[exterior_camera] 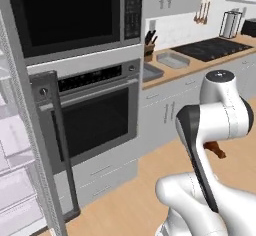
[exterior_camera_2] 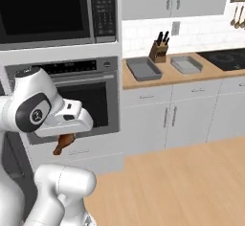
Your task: Place one cucumber and one chicken drumstick in each tupperware on the nearby counter, to pack two identical lunches.
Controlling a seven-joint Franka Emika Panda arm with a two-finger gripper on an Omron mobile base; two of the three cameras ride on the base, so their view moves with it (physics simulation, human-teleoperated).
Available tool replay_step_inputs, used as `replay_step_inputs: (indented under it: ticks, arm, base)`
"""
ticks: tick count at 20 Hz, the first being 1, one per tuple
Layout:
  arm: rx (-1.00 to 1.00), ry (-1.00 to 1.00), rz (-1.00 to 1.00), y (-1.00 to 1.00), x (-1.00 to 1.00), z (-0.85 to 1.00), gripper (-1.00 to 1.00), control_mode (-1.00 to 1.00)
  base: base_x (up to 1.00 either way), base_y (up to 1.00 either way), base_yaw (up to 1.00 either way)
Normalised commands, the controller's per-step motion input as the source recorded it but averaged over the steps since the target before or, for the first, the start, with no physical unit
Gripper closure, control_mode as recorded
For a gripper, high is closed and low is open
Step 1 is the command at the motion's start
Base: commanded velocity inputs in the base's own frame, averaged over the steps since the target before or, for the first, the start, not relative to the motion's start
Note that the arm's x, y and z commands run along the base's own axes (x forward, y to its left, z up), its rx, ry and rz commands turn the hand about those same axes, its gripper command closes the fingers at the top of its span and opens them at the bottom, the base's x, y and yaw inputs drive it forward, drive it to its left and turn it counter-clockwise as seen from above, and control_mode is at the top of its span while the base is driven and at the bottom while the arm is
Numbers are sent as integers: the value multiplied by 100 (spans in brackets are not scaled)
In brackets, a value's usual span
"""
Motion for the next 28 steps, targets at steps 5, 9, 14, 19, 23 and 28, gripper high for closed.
replay_step_inputs:
  ticks: [5,9,14,19,23,28]
  arm:
    - [0,0,0,0,0,0,100,100]
    - [0,0,0,0,0,0,100,100]
    - [0,0,0,0,0,0,100,100]
    - [0,0,0,0,0,0,100,100]
    - [0,0,0,0,0,0,100,100]
    - [0,0,0,0,0,0,100,100]
  base:
    - [100,-83,-3]
    - [100,-75,0]
    - [100,-68,6]
    - [100,-45,29]
    - [100,-59,30]
    - [100,-50,35]
